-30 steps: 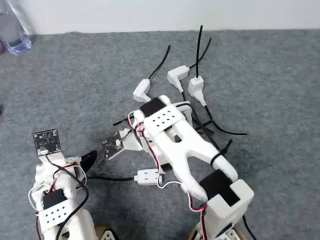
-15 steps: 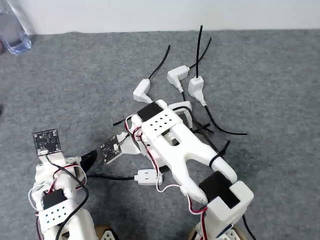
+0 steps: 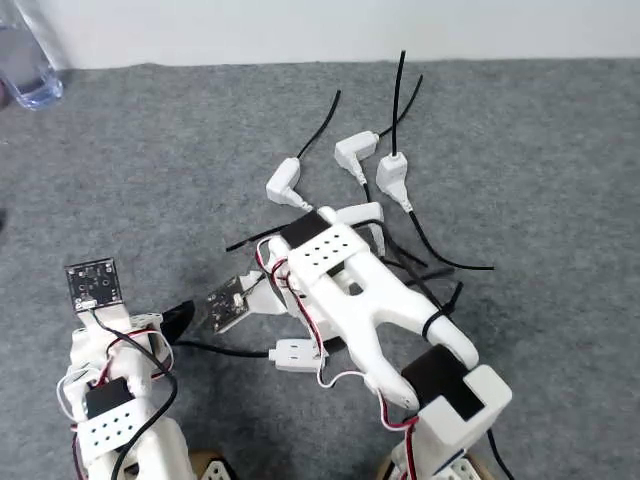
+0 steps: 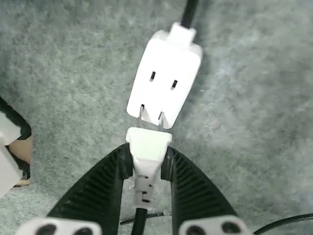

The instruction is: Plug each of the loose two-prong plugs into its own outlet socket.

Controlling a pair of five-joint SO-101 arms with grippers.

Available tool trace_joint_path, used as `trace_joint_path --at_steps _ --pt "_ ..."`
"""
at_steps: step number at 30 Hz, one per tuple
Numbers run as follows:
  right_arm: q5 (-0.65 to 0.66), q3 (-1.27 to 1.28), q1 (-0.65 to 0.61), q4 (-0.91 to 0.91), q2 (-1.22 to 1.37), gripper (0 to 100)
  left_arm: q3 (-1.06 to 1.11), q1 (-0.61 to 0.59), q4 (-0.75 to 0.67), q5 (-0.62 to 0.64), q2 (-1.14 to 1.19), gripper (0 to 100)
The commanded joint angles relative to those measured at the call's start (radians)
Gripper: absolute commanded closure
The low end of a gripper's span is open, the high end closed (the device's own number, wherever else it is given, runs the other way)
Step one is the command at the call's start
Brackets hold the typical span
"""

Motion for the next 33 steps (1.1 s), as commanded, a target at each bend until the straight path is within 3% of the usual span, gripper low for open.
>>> trace_joint_path --at_steps 1,13,16,22,27,33 --pt "-0.009 -0.032 0.013 -0.002 -0.047 99.1 -0.044 -0.005 0.003 -0.006 -0.011 55" --pt "-0.192 -0.184 0.016 -0.010 -0.271 99.1 -0.038 0.173 0.002 -0.005 -0.011 55" --pt "-0.250 -0.184 0.041 -0.012 -0.318 99.1 -0.038 0.193 -0.060 0.005 -0.011 55" --pt "-0.425 -0.180 0.151 -0.110 -0.412 99.1 -0.042 0.242 -0.347 0.411 -0.011 55" --pt "-0.605 -0.161 0.197 -0.157 -0.444 99.1 -0.036 0.439 -0.381 0.658 -0.011 55" --pt "-0.621 -0.068 0.199 -0.239 -0.447 99.1 -0.061 0.545 -0.436 0.830 -0.012 55"
